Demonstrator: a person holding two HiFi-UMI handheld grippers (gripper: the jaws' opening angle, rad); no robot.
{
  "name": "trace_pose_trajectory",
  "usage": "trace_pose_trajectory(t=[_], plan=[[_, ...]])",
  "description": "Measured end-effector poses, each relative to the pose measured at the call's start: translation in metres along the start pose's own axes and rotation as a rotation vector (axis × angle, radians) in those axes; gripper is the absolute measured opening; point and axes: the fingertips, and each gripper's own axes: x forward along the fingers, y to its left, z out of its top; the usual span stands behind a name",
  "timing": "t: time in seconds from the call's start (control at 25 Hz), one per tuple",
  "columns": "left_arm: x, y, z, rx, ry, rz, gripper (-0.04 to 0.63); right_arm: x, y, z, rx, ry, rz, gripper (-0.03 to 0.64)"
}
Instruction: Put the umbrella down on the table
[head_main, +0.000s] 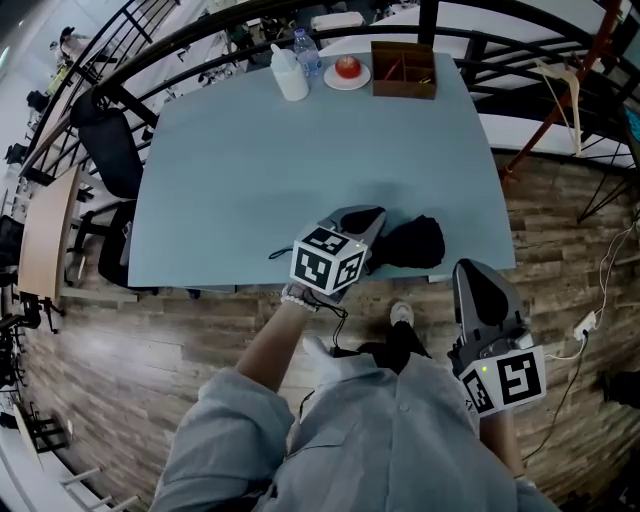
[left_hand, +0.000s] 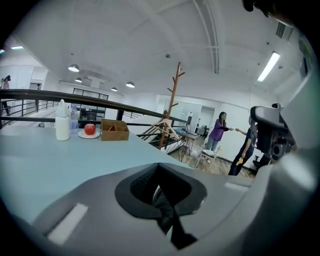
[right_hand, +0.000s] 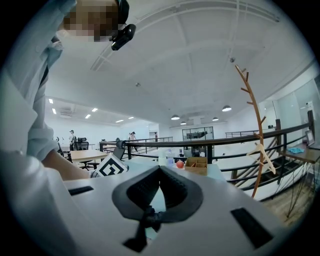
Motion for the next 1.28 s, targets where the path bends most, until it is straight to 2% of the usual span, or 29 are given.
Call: trace_pose_trajectory(t=[0.24,0.48,0.76,0.92,1.28], plan=[[-0.027,-0.004,0.018,-0.018,-0.082,0.024,0.005,-0.002,0.008,0.002,-0.008,-0.010,-0.007,0.000],[-0.061,-0.015,0.031,0.012,-0.141,0.041,0.005,-0.007,0.024,0.006,-0.021,-0.023,-0.017,0.000],[-0.110,-0.032,0.041,-0.030,-0.232,0.055,0.005,-0.019,0.044,0.006,-0.031,-0.035,-0.028,0.000],[-0.138,-0.045,0.042,0.001,-0.250,0.067,0.005,-0.027,0.057,0.007,-0.035,-0.041,-0.035,0.000],[-0.187,-0.069,0.044,-0.010,-0.305,0.064,0.005,-0.052,0.081,0.005,-0.044,-0.051,-0.061,0.000]])
